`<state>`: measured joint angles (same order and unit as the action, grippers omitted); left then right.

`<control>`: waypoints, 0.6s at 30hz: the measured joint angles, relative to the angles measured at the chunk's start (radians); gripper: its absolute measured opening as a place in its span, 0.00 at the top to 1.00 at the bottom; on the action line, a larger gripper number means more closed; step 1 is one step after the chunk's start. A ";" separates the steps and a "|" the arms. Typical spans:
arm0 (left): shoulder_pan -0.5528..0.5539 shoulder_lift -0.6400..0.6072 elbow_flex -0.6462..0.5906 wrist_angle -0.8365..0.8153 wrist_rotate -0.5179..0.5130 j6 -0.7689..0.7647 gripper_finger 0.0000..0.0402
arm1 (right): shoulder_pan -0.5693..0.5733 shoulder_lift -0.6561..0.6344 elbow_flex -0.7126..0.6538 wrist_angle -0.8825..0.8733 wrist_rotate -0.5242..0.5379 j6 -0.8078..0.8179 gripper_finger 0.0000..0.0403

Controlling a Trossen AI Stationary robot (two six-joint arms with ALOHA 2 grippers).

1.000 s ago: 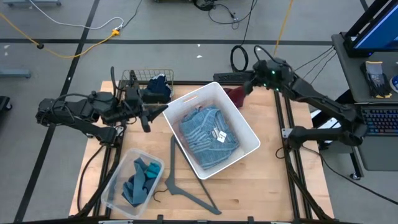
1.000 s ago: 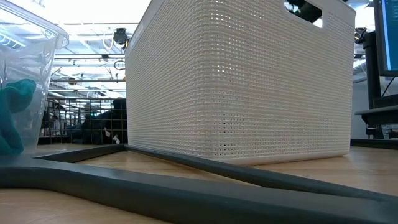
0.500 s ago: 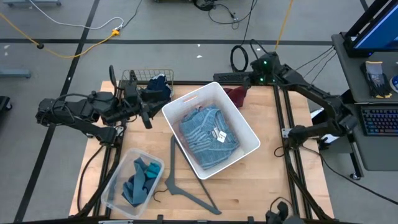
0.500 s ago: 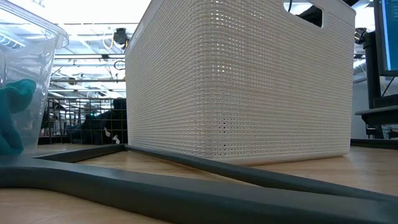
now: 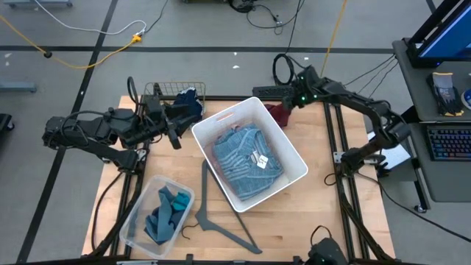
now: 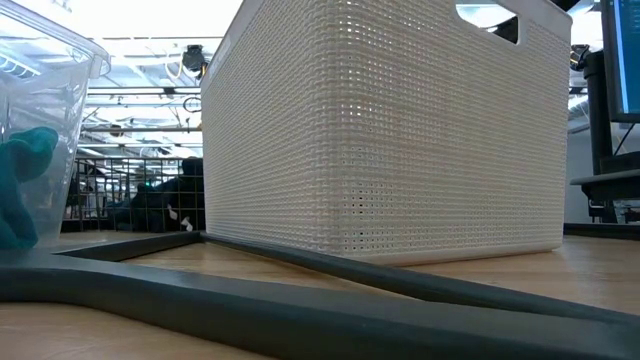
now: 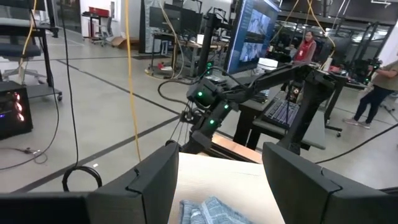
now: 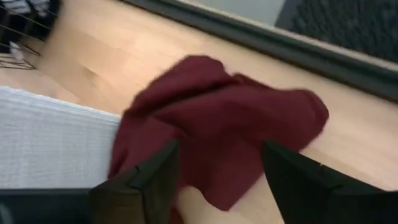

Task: Pick & Place Cloths
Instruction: Put the red boxers into the wire basket

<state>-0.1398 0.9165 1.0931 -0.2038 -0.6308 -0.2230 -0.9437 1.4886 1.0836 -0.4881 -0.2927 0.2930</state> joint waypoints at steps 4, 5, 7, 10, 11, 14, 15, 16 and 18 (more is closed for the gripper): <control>0.000 0.000 0.000 0.000 0.000 0.000 0.41 | -0.011 0.030 0.000 -0.045 0.005 0.010 0.40; 0.000 0.000 0.000 0.000 0.000 0.000 0.41 | -0.012 0.033 0.000 -0.040 0.005 0.010 0.39; 0.002 0.000 0.000 0.000 0.000 -0.001 0.41 | -0.013 0.034 0.000 -0.040 0.017 0.010 0.37; 0.002 0.000 0.000 0.000 0.000 -0.007 0.41 | -0.013 0.034 0.000 -0.041 0.094 0.011 0.36; 0.002 0.000 0.000 0.000 0.000 -0.008 0.41 | -0.013 0.034 0.000 -0.042 0.109 0.010 0.35; 0.002 0.000 0.000 0.000 0.000 -0.008 0.41 | -0.019 0.034 0.000 -0.041 0.108 0.010 0.34; 0.002 0.000 0.000 0.000 0.000 -0.008 0.41 | -0.019 0.034 -0.002 -0.038 0.109 0.010 0.33; 0.002 0.000 0.000 0.000 0.000 -0.008 0.41 | -0.019 0.034 -0.008 -0.034 0.109 0.010 0.33; 0.002 0.000 0.000 0.000 0.000 -0.008 0.41 | -0.020 0.034 -0.031 -0.029 0.109 0.011 0.32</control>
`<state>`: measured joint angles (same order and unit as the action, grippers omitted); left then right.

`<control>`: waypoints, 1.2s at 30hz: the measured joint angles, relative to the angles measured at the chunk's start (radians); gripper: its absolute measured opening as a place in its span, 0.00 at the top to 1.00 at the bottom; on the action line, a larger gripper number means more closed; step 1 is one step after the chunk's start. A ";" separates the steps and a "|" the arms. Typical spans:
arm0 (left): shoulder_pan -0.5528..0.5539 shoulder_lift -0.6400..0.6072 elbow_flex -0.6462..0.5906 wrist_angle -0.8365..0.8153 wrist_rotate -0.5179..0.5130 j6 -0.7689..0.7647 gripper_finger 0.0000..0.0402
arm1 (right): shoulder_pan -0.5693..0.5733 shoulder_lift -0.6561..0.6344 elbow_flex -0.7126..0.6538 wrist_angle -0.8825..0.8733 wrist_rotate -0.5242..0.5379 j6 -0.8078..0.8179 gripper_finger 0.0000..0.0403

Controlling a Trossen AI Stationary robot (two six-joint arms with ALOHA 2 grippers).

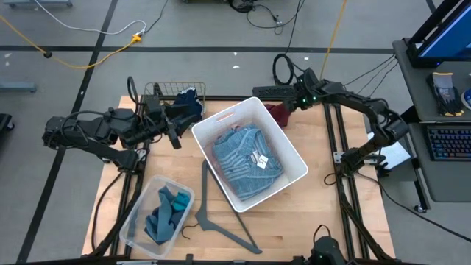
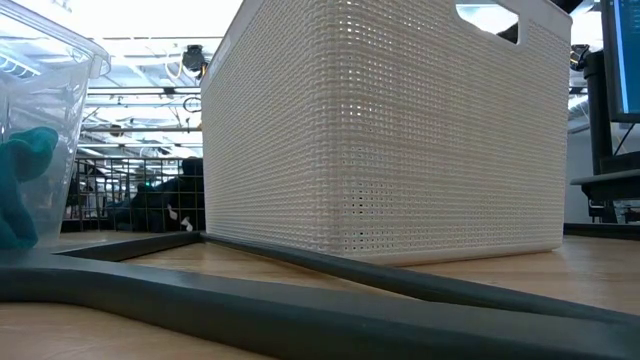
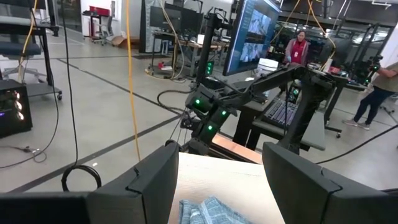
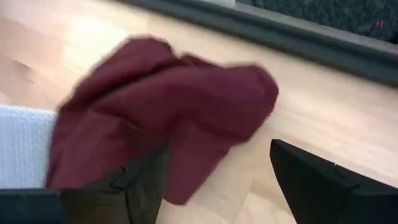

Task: Pick & Place Cloths
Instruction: Put the red boxers into the wire basket

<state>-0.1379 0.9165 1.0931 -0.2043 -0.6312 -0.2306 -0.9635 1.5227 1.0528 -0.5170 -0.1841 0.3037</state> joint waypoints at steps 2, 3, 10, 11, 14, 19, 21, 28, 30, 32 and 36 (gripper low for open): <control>0.000 0.000 0.000 0.000 0.000 0.001 0.41 | -0.002 0.000 -0.030 0.025 -0.003 0.012 0.32; 0.000 0.000 0.000 0.000 0.000 0.002 0.41 | -0.002 0.000 -0.043 0.045 -0.003 0.022 0.32; 0.000 0.000 0.000 0.000 0.000 0.007 0.41 | -0.007 0.000 -0.122 0.207 0.003 0.077 0.32; 0.000 0.000 0.000 0.000 0.000 0.004 0.41 | -0.007 0.000 -0.129 0.225 0.005 0.077 0.32; 0.000 0.000 0.000 0.000 0.000 -0.008 0.41 | -0.006 0.005 -0.151 0.252 0.041 0.078 0.32; 0.000 0.000 0.000 0.000 0.001 -0.010 0.41 | -0.012 0.034 -0.176 0.314 0.055 0.078 0.31; 0.000 0.000 0.000 0.000 0.001 -0.011 0.41 | -0.012 0.053 -0.184 0.328 0.054 0.080 0.31; 0.000 0.000 0.000 0.000 0.002 -0.019 0.41 | -0.012 0.143 -0.184 0.337 0.055 0.070 0.31; 0.000 0.000 0.000 0.000 0.002 -0.019 0.41 | -0.012 0.155 -0.182 0.337 0.055 0.070 0.32; 0.000 0.000 0.000 0.000 0.002 -0.019 0.41 | -0.012 0.159 -0.182 0.337 0.058 0.066 0.34; 0.000 0.000 0.000 0.000 0.002 -0.019 0.41 | -0.012 0.154 -0.183 0.341 0.064 0.060 0.41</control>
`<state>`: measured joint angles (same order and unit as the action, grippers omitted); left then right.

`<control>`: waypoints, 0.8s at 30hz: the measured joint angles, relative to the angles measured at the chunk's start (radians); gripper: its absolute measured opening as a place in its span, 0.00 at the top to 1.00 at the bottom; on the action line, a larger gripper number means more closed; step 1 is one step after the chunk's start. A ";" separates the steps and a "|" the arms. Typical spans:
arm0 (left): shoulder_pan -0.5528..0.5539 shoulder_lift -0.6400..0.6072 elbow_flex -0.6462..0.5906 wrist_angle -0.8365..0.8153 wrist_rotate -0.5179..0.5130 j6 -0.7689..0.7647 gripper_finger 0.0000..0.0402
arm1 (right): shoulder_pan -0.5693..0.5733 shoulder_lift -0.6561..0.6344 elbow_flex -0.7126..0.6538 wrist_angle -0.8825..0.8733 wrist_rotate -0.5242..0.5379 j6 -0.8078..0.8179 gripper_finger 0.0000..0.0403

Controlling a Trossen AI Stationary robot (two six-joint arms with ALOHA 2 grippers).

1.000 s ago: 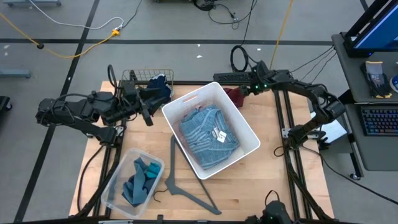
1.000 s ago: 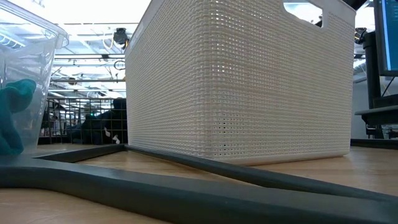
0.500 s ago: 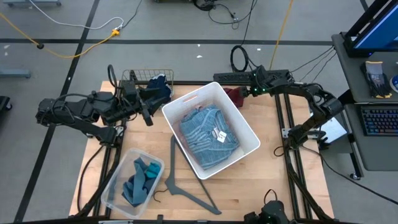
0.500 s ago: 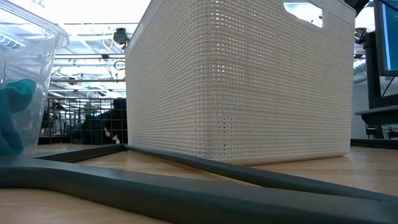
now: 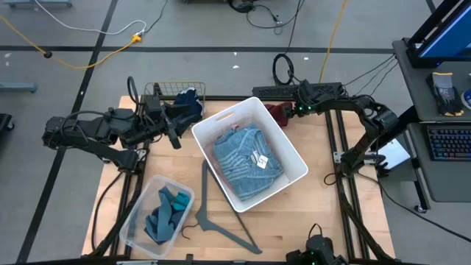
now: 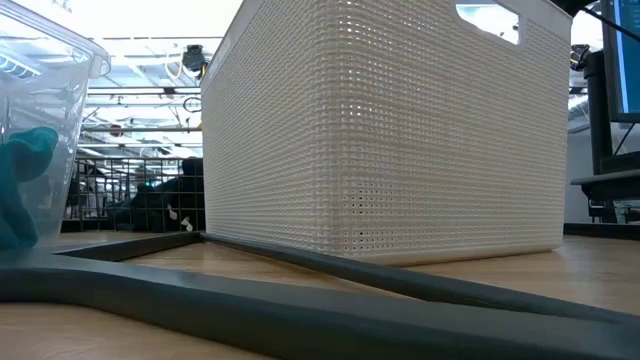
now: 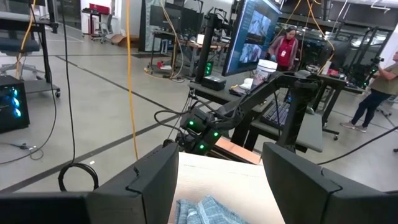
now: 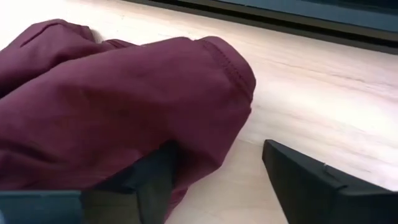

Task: Pick & Place Cloths
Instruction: Put the red boxers into the wire basket

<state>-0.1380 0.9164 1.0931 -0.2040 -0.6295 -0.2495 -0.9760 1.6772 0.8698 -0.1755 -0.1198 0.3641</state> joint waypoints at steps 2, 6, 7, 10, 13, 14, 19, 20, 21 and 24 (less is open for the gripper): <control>0.000 0.000 0.000 0.000 0.000 0.000 0.41 | 0.000 0.000 -0.001 0.003 0.004 -0.007 0.46; 0.000 0.000 0.000 0.000 0.000 -0.001 0.41 | 0.000 0.002 -0.002 0.015 0.008 -0.021 0.59; 0.000 0.000 0.000 0.000 0.000 -0.001 0.41 | 0.000 0.003 -0.002 0.019 0.008 -0.029 0.63; 0.000 0.000 0.000 0.000 0.000 -0.005 0.41 | 0.000 0.005 -0.002 0.040 -0.005 -0.039 0.73; 0.000 0.000 0.000 0.000 0.000 -0.023 0.41 | 0.002 0.005 -0.002 0.057 -0.021 -0.045 0.84; 0.000 0.000 0.000 0.000 0.000 -0.026 0.41 | 0.002 0.005 -0.002 0.058 -0.021 -0.049 0.88; 0.000 0.000 0.000 0.000 0.000 -0.027 0.41 | 0.001 0.005 -0.002 0.058 -0.015 -0.065 0.99; 0.000 0.000 0.000 0.000 0.000 -0.026 0.41 | 0.001 0.005 -0.002 0.058 -0.016 -0.064 0.98; 0.000 0.000 0.000 0.000 0.000 -0.026 0.41 | 0.001 0.005 -0.002 0.057 -0.015 -0.064 0.98; 0.000 0.000 0.000 0.000 0.000 -0.022 0.41 | 0.001 -0.004 -0.002 0.053 -0.016 -0.063 0.99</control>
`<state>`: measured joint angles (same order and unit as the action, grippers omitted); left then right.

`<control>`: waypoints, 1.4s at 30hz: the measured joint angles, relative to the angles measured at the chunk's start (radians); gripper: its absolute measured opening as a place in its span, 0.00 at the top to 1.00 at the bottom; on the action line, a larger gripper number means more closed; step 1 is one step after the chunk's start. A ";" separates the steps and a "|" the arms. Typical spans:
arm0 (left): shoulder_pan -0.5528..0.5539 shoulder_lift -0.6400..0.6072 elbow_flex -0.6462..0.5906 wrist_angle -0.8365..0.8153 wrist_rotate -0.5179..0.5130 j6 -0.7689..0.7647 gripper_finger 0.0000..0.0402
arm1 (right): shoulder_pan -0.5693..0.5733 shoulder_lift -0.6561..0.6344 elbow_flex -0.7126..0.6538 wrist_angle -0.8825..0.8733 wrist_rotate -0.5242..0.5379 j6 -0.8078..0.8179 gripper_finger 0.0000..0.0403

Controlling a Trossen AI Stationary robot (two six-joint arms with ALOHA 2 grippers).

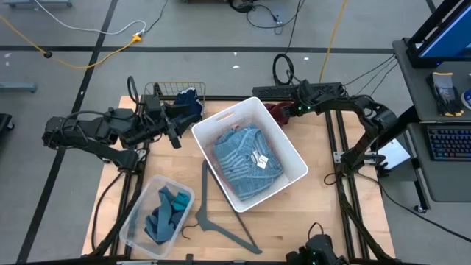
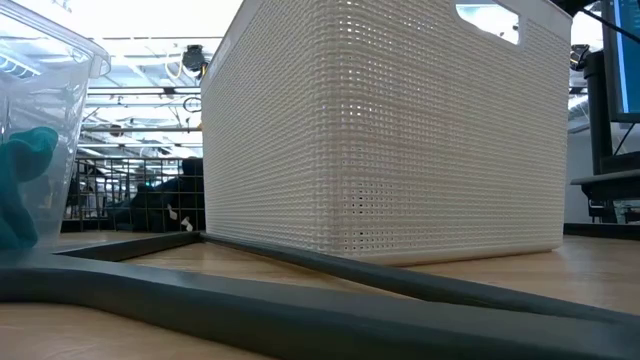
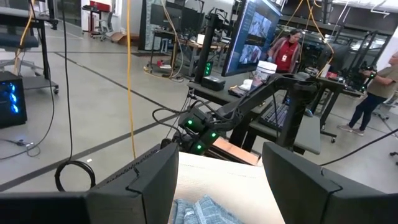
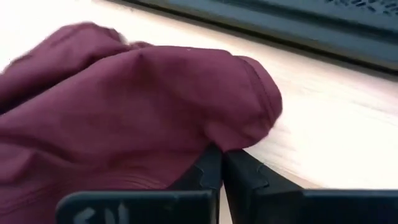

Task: Pick & Place Cloths
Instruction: Put the red boxers into the wire basket

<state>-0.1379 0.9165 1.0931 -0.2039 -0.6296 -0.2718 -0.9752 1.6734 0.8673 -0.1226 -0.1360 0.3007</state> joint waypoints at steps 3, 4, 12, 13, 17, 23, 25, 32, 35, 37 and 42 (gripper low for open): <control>0.000 0.000 0.000 0.000 0.000 0.000 0.41 | 0.000 -0.036 0.000 -0.002 0.000 0.000 1.00; 0.000 0.000 0.000 0.000 0.000 0.001 0.41 | 0.000 -0.056 0.000 -0.004 0.000 0.000 1.00; 0.000 0.000 0.000 0.000 0.000 0.005 0.41 | 0.000 -0.290 0.000 -0.051 0.000 0.001 1.00; 0.000 0.000 0.000 0.000 0.000 0.008 0.41 | 0.001 -0.322 0.000 -0.058 0.000 0.006 1.00; 0.000 0.000 0.000 0.001 0.000 0.008 0.41 | 0.001 -0.446 0.000 -0.076 0.000 0.033 1.00; 0.000 0.014 0.001 0.069 0.001 0.015 0.41 | 0.002 -0.609 0.000 -0.078 -0.033 0.095 1.00; 0.000 0.030 0.001 0.100 0.011 0.029 0.41 | 0.005 -0.656 0.000 -0.073 -0.053 0.122 1.00; 0.021 0.100 0.001 0.206 0.062 0.091 0.41 | 0.049 -0.780 0.000 -0.023 -0.079 0.194 1.00; 0.039 0.126 0.001 0.244 0.088 0.090 0.41 | 0.071 -0.810 0.000 0.042 -0.105 0.234 1.00; 0.053 0.141 0.001 0.265 0.101 0.086 0.41 | 0.085 -0.824 0.004 0.090 -0.105 0.252 1.00; 0.088 0.169 0.001 0.315 0.147 0.086 0.41 | 0.117 -0.834 0.048 0.154 -0.105 0.258 1.00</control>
<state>-0.0503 1.0853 1.0939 0.1110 -0.4825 -0.1854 -0.8582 0.8398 0.9153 0.0313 -0.2409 0.5591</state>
